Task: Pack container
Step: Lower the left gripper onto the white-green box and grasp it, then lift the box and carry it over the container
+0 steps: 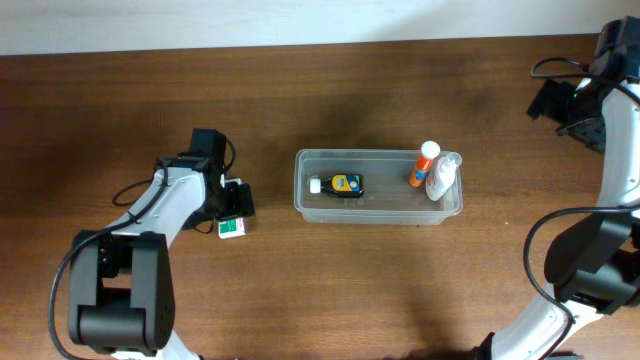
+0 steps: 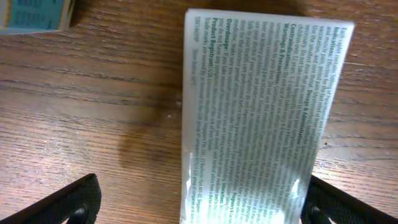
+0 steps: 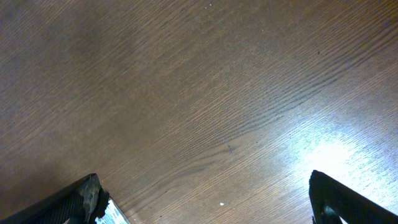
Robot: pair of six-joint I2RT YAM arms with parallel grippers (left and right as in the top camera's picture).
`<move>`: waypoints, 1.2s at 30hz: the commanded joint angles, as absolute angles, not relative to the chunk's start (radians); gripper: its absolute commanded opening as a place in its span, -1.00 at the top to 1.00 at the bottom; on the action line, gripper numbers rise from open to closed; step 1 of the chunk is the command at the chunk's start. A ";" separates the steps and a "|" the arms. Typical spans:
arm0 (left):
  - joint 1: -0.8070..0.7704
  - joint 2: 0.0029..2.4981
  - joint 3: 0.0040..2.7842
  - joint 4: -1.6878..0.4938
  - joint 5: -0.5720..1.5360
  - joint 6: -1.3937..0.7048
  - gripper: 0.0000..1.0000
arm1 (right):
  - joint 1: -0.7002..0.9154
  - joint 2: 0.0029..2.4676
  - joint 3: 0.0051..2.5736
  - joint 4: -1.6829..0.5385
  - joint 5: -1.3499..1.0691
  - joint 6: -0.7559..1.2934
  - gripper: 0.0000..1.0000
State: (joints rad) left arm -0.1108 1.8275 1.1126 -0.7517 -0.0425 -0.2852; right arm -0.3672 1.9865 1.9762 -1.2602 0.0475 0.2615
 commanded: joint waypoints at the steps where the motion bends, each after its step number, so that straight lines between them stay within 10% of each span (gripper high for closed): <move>1: -0.112 1.837 1.127 -0.749 -0.030 -0.299 -0.99 | -0.374 1.994 1.973 -1.261 0.057 0.267 -0.97; 7: -0.112 1.837 1.127 -0.749 -0.030 -0.298 -0.97 | -0.374 1.994 1.973 -1.261 0.056 0.267 -0.97; 12: -0.112 1.837 1.127 -0.751 -0.030 -0.298 -0.30 | -0.374 1.994 1.973 -1.261 0.056 0.267 -0.97; 18: -0.112 1.837 1.127 -0.753 -0.030 -0.298 -0.05 | -0.374 1.994 1.973 -1.261 0.056 0.267 -0.97; 36: -0.112 1.836 1.264 -0.855 -0.007 -0.256 -0.01 | -0.374 1.994 1.973 -1.261 0.057 0.267 -0.97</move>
